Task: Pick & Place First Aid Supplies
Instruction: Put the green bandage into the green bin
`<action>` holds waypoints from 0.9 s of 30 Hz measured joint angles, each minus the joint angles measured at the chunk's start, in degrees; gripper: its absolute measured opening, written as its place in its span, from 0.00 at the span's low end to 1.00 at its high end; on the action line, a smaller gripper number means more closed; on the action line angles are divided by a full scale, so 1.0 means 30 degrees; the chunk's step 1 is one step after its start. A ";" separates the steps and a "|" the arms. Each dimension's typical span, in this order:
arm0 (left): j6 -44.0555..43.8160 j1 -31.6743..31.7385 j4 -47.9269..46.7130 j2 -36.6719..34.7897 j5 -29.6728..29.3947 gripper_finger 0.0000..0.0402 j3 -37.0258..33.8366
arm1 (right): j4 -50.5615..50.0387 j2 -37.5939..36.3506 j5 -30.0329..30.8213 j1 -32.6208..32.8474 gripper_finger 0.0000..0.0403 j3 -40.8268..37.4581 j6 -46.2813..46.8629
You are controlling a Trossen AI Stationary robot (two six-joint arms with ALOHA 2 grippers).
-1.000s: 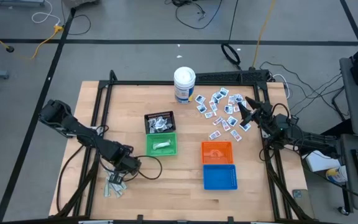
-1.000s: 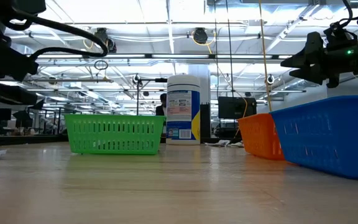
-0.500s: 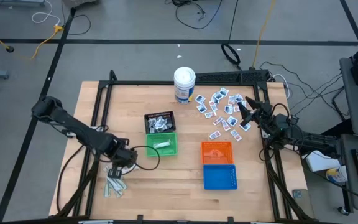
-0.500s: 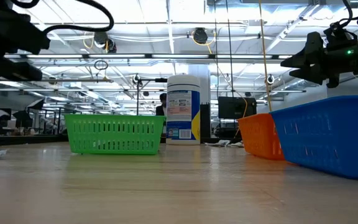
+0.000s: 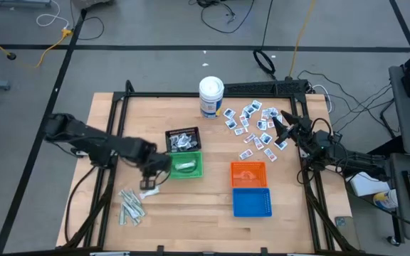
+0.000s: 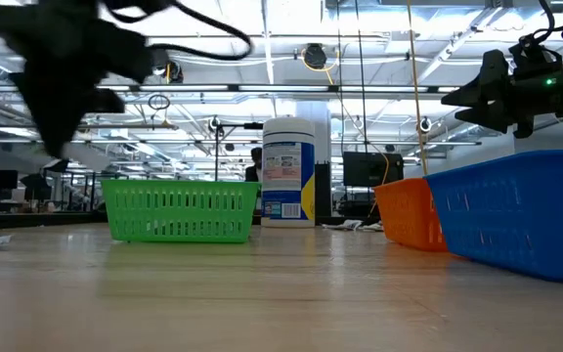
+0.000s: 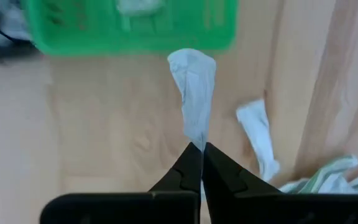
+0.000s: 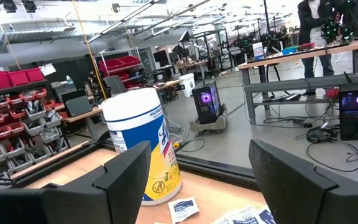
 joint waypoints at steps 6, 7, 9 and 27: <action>0.1845 0.2245 -0.0117 0.3263 -0.0030 0.01 0.3722 | 0.0002 0.0004 0.0000 -0.0002 0.66 0.0004 0.0000; 0.2067 0.2501 -0.0113 0.3789 -0.0034 0.01 0.4241 | -0.0002 -0.0002 0.0000 -0.0001 0.66 0.0003 -0.0003; 0.2386 0.2928 -0.0153 0.4890 -0.0181 0.00 0.5364 | 0.0001 0.0001 0.0000 -0.0003 0.66 0.0003 0.0000; 0.2147 0.3921 0.0134 0.9304 -0.0443 0.13 0.7709 | -0.0002 0.0006 -0.0005 -0.0001 0.66 -0.0002 0.0000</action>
